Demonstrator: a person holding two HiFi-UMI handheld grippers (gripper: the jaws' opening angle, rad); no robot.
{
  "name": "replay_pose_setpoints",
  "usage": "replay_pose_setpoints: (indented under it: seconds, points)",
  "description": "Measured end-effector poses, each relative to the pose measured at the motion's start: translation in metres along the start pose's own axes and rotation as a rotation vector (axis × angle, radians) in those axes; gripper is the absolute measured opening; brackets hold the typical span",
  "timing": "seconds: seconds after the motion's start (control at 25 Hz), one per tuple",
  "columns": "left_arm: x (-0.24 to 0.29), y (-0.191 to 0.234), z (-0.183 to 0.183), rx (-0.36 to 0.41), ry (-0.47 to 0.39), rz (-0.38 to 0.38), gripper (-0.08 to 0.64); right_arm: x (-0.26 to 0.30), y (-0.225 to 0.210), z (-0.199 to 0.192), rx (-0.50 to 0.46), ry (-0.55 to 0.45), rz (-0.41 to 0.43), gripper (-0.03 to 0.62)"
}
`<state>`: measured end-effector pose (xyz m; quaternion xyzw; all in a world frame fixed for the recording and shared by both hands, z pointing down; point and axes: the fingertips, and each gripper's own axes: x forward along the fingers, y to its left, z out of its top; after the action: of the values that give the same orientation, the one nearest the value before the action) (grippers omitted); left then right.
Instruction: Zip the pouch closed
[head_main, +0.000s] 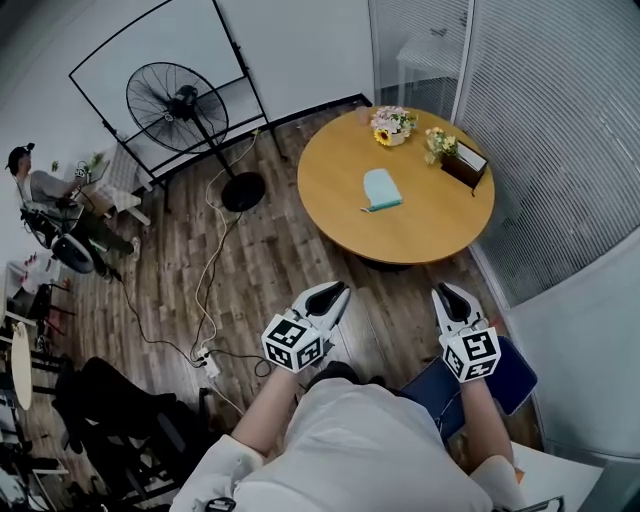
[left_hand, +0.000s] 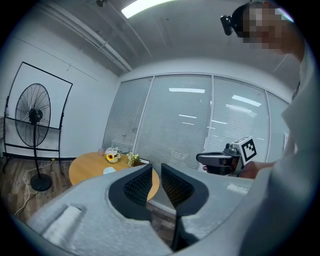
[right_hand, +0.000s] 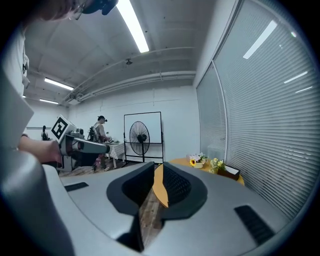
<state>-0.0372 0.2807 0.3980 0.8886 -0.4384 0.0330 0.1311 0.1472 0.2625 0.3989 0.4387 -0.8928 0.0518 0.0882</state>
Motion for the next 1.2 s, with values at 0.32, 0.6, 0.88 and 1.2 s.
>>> replay_pose_setpoints:
  seconds: [0.32,0.6,0.88,1.2]
  points:
    - [0.012,0.029,-0.005,-0.015,0.012,-0.001,0.078,0.028,-0.005,-0.014,0.023,0.033,-0.005,0.044]
    - [0.040,0.079,-0.004,-0.015,0.040,-0.048,0.078,0.080,-0.012,-0.013,0.023,0.070,-0.039,0.044]
    - [0.071,0.142,0.007,-0.015,0.057,-0.106,0.078,0.146,-0.021,-0.004,0.022,0.089,-0.083,0.044]
    - [0.097,0.197,0.020,-0.013,0.083,-0.181,0.078,0.205,-0.025,0.011,0.018,0.105,-0.139,0.044]
